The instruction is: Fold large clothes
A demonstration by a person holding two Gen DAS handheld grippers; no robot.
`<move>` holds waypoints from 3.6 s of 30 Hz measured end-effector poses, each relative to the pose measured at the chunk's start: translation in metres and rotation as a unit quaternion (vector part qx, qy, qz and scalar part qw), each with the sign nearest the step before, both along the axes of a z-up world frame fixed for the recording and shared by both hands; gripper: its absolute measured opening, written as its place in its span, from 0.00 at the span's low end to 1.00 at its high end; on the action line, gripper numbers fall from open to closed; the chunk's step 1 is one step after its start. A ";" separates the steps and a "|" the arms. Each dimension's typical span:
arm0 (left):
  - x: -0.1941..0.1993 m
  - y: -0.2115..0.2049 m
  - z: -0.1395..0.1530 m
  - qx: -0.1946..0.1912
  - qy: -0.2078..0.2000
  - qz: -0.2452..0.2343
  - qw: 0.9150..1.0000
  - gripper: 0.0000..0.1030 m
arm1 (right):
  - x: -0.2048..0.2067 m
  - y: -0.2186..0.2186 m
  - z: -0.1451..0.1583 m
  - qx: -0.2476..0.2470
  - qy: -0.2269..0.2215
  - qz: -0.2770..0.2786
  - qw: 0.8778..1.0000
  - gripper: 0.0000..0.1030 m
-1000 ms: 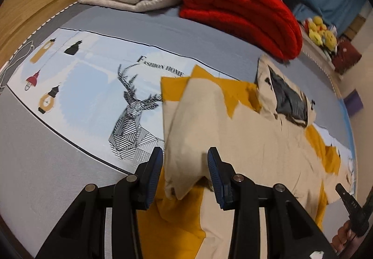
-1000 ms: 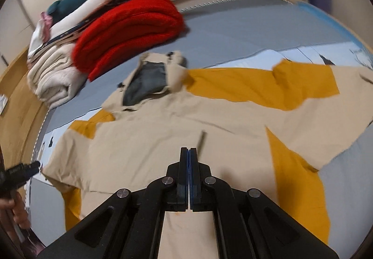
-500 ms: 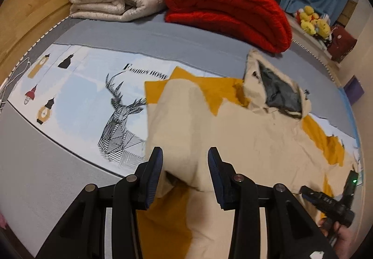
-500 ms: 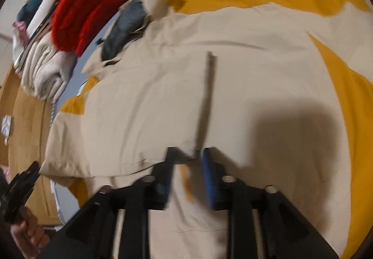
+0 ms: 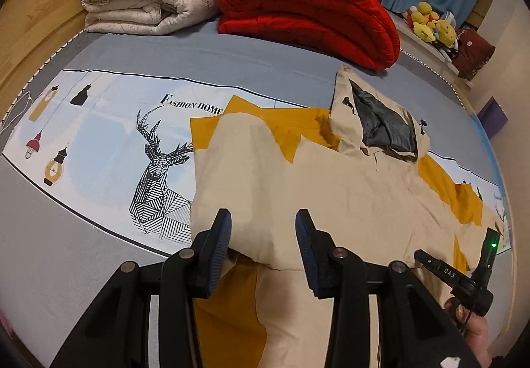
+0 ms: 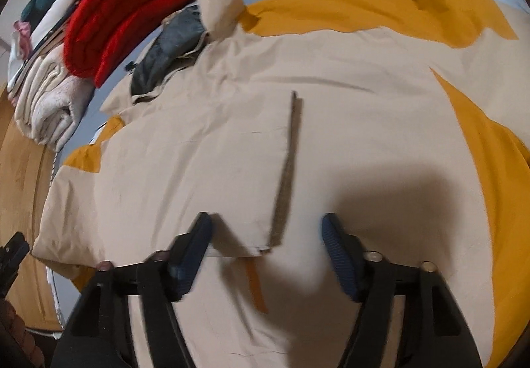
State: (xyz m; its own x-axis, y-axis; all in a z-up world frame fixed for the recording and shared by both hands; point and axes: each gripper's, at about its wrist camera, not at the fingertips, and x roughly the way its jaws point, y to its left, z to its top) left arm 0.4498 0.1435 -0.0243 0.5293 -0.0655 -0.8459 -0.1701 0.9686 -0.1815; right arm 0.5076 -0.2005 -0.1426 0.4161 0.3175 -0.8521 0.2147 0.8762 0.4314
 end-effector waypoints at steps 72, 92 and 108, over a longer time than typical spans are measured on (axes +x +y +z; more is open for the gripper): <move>-0.072 -0.121 0.001 0.085 -0.045 -0.068 0.993 0.61 | -0.092 -0.189 0.151 -0.180 -0.154 -0.122 0.964 0.69; -0.041 -0.155 -0.023 0.086 -0.040 -0.102 0.990 0.61 | -0.104 -0.396 0.100 -0.176 -0.133 -0.266 0.938 0.51; -0.026 -0.158 -0.040 0.081 -0.027 -0.113 0.990 0.61 | -0.101 -0.522 0.000 -0.021 -0.091 -0.390 0.916 0.51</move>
State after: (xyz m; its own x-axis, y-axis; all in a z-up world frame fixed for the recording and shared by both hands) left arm 0.4242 -0.0141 -0.0646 0.5606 -0.0537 -0.8264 0.0602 0.9979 -0.0239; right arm 0.4064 -0.7221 -0.1427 0.6387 -0.1673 -0.7511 0.7104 0.5033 0.4920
